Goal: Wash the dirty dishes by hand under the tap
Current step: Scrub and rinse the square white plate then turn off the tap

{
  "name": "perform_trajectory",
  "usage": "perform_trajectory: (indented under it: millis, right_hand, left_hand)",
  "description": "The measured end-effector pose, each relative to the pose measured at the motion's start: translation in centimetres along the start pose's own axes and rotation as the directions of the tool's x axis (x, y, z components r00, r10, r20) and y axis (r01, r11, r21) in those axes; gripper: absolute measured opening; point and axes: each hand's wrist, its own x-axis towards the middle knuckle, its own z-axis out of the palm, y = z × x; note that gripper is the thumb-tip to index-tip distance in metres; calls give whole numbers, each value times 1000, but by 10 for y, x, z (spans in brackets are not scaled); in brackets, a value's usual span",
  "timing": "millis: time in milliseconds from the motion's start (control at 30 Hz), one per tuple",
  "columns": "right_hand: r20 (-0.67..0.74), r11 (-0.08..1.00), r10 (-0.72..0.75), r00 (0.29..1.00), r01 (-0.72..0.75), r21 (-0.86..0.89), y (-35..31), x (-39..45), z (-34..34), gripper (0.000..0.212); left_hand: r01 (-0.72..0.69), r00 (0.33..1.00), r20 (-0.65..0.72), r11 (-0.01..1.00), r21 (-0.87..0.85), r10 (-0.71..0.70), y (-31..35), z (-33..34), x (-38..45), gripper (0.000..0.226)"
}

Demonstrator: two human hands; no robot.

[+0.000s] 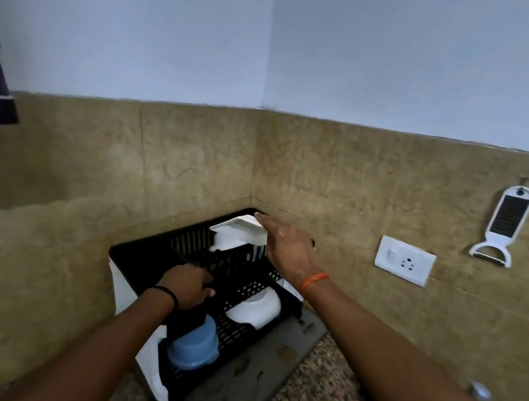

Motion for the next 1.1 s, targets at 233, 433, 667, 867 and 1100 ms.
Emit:
perform_trajectory:
  millis: [233, 433, 667, 867, 1100]
  right_hand:
    - [144, 986, -164, 976, 163, 19, -15, 50, 74, 56]
    - [332, 966, -216, 918, 250, -62, -16, 83, 131, 59]
    - [432, 952, -223, 874, 291, -96, -8, 98, 168, 48]
    - [479, 942, -222, 849, 314, -118, -6, 104, 179, 47]
    - [510, 967, -145, 848, 231, -108, -13, 96, 186, 50]
  left_hand:
    - [-143, 986, 94, 986, 87, 134, -7, -18, 23, 44]
    - [-160, 982, 96, 986, -54, 164, -28, -9, 32, 51]
    - [-164, 980, 93, 979, -119, 175, -30, -9, 49, 48]
    - [-161, 978, 113, 978, -135, 176, -28, -9, 53, 47]
    - [-140, 980, 115, 977, -163, 160, -29, -8, 51, 46]
